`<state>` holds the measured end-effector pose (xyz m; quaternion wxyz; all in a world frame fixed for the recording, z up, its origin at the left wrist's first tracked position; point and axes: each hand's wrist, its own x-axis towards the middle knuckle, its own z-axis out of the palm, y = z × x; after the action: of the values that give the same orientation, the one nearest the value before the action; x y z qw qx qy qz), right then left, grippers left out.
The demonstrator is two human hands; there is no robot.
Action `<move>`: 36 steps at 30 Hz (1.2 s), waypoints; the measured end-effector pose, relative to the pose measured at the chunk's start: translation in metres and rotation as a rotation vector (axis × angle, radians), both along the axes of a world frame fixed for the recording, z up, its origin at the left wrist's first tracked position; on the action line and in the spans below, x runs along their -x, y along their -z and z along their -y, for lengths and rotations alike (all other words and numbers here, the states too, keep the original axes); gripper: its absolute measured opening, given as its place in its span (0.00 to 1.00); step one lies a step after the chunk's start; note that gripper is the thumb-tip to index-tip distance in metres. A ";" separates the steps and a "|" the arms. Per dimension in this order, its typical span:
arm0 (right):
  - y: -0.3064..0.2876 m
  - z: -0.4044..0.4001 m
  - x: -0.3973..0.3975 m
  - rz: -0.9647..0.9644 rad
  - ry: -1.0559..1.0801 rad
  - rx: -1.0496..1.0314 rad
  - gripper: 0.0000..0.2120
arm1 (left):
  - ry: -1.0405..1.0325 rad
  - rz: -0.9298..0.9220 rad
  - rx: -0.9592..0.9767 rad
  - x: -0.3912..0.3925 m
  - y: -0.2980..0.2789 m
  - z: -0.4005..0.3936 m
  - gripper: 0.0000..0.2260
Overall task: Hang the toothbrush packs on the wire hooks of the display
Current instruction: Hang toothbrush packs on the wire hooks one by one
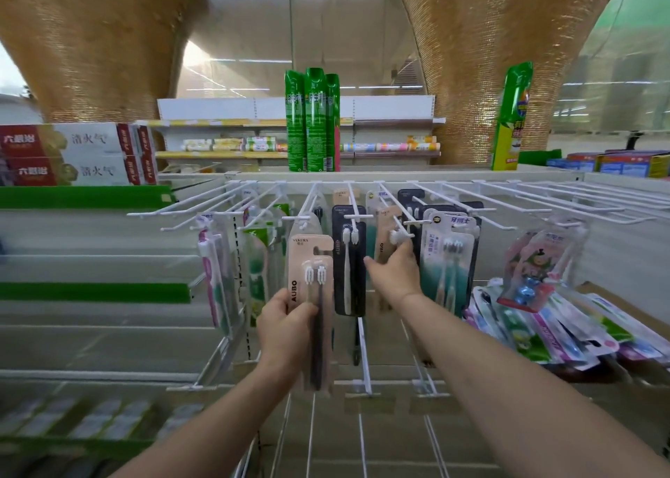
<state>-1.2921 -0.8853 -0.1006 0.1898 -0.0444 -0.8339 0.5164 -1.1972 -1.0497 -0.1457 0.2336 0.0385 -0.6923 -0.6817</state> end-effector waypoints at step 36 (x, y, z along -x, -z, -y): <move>0.025 -0.001 -0.116 -0.257 0.173 0.175 0.06 | 0.029 -0.031 -0.041 -0.030 0.002 -0.017 0.08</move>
<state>-1.1756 -0.8845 -0.1254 0.3338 -0.0658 -0.7477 0.5702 -1.1672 -1.0328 -0.1481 0.2334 0.0227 -0.6749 -0.6997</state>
